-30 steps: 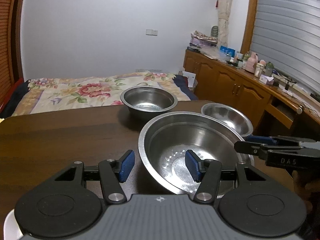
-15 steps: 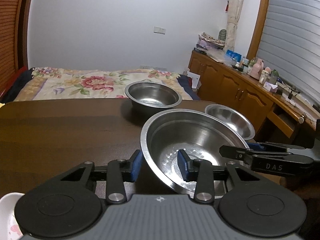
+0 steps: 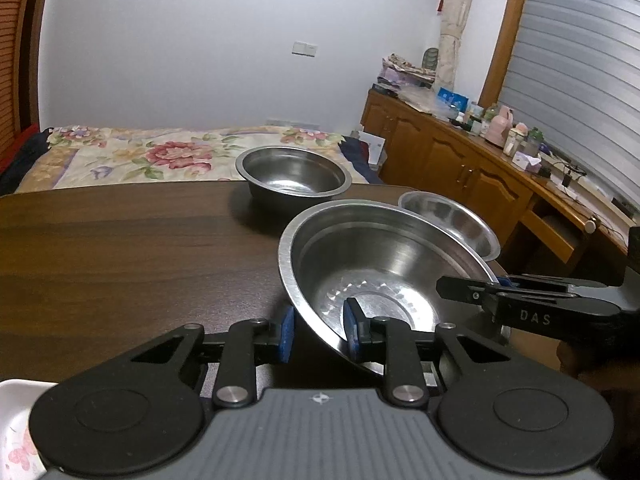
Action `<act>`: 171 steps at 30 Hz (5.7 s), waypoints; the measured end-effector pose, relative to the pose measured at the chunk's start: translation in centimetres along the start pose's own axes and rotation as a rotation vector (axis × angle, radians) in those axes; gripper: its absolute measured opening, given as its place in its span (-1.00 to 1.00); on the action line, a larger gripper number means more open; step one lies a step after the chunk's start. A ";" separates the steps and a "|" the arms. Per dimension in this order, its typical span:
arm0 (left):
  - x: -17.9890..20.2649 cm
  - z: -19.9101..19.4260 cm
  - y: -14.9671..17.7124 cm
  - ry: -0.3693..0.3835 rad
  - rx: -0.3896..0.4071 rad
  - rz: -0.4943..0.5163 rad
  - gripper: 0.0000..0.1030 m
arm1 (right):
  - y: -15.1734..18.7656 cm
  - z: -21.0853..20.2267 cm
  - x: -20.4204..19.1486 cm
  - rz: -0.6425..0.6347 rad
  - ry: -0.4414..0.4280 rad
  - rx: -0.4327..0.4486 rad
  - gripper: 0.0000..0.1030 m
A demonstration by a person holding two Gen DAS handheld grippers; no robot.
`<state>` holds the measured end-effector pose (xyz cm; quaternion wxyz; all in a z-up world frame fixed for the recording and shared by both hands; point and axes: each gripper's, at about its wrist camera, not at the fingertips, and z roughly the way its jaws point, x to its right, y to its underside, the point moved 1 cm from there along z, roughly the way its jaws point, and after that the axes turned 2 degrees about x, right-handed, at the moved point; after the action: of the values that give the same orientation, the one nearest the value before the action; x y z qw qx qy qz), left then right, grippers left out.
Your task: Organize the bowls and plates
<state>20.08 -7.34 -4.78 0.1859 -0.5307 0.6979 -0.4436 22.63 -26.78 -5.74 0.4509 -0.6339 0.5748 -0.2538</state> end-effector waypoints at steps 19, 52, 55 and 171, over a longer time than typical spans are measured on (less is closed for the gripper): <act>1.0 -6.2 1.6 0.027 0.093 0.038 -0.47 | 0.9 -4.0 -1.8 0.037 0.007 0.035 -0.51; 1.9 -9.1 5.0 0.009 0.062 0.046 -0.47 | 4.3 -6.9 -3.1 0.064 -0.011 0.008 -0.50; 1.9 -8.9 5.2 0.004 0.053 0.050 -0.47 | 4.3 -7.0 -3.2 0.065 -0.013 0.006 -0.50; -4.3 8.7 -11.1 -0.072 0.002 0.112 0.14 | -10.8 6.7 -0.1 -0.111 0.011 -0.021 -0.28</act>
<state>34.39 -7.57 -1.34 0.2359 -0.5063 0.7189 -0.4138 33.67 -25.57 0.45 0.4263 -0.6682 0.5438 -0.2760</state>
